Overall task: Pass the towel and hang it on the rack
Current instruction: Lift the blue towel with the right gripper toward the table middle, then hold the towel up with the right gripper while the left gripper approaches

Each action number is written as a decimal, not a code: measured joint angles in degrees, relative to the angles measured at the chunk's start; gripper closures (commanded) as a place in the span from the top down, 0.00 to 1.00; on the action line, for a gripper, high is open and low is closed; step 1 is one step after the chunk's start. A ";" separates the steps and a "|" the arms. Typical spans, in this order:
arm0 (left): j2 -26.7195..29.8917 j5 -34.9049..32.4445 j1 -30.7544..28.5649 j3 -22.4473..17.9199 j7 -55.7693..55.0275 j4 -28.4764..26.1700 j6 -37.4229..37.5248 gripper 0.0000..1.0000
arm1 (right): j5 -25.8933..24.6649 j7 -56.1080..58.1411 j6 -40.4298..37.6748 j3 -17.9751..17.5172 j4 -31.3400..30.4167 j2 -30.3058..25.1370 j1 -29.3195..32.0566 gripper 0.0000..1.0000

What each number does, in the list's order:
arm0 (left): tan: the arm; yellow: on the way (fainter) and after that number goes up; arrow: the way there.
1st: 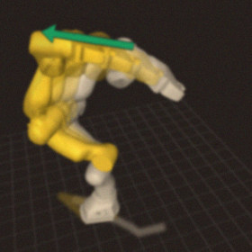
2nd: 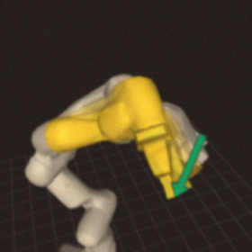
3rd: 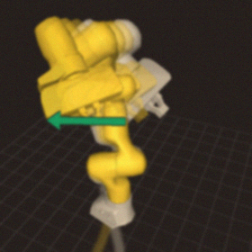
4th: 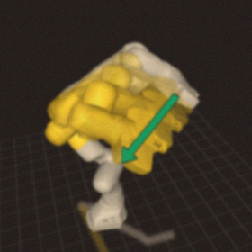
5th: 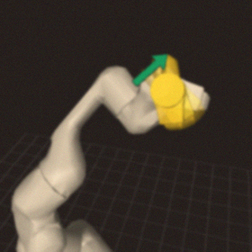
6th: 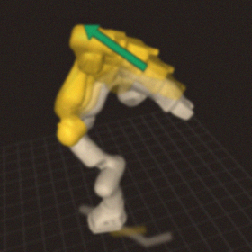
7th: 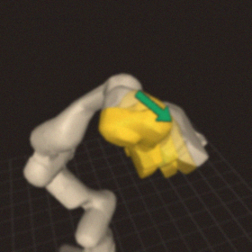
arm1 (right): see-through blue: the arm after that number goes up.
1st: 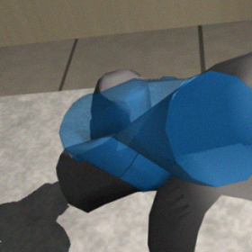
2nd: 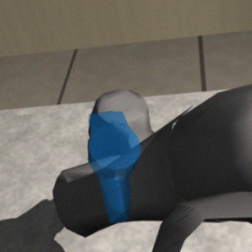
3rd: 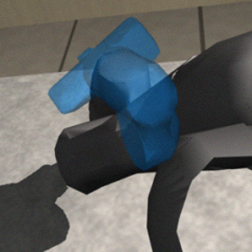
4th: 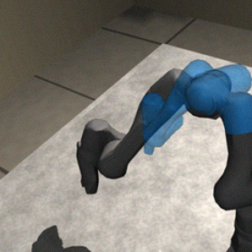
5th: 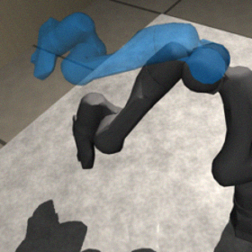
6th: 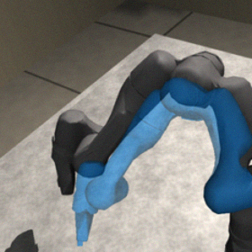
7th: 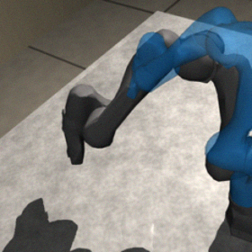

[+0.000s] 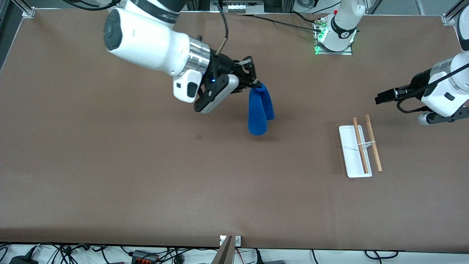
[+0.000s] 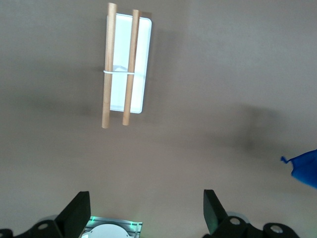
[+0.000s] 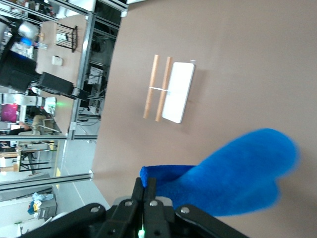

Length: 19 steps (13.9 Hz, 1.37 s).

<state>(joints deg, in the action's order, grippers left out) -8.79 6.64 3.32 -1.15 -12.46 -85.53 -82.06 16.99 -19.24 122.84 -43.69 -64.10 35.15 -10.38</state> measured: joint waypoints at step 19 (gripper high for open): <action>-9.46 28.80 -1.44 6.89 80.27 -25.90 -32.20 1.00 | -0.04 -0.18 8.81 0.08 0.03 2.60 -5.10 0.00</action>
<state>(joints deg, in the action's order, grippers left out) -18.25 35.44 1.88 5.74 67.81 -111.42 -114.26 16.96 -19.42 131.65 -43.61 -64.07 37.75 -15.48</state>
